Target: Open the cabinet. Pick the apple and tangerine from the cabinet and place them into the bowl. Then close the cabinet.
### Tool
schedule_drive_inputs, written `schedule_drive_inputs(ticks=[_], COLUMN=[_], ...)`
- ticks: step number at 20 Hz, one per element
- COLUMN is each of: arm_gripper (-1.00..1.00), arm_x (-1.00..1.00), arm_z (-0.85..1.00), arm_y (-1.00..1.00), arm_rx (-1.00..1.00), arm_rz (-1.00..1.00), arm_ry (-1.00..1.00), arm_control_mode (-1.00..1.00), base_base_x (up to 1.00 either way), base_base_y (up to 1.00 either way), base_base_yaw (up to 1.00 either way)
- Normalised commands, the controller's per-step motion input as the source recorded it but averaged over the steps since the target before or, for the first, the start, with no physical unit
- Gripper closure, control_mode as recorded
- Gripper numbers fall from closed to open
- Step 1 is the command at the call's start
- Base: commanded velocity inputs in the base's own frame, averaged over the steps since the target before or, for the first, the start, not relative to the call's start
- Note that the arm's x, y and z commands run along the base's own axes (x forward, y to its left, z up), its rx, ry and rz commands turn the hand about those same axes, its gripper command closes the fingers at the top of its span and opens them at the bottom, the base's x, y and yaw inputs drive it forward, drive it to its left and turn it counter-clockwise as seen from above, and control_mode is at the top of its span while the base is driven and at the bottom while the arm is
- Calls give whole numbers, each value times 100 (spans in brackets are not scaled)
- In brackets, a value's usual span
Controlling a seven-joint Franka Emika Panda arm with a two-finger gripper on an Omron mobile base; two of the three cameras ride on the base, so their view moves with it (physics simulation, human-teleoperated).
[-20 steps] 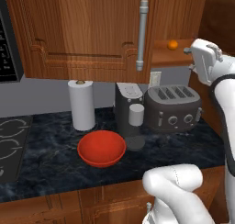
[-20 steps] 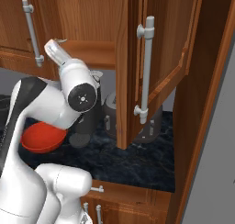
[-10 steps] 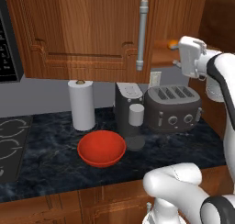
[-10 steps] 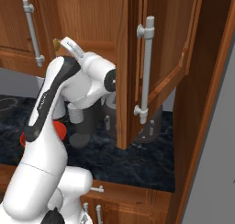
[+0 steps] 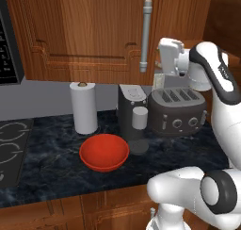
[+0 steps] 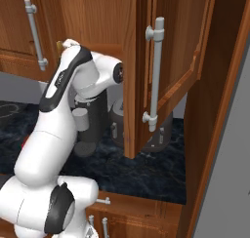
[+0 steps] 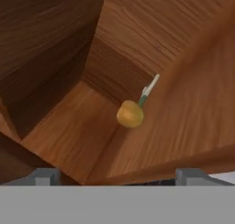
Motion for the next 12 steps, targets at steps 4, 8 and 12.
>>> schedule_drive_inputs(ticks=[4, 8, 12], arm_gripper=[-100, -100, -100], arm_x=[17, -1, -5], arm_z=[0, 0, 0], arm_y=[29, 33, 24], arm_rx=[0, 0, 0], arm_rz=[0, 15, 26], arm_ry=[23, 24, 19], arm_control_mode=[-100, -100, -100], base_base_x=[0, 0, 0], base_base_y=[0, 0, 0], base_base_yaw=[0, 0, 0])
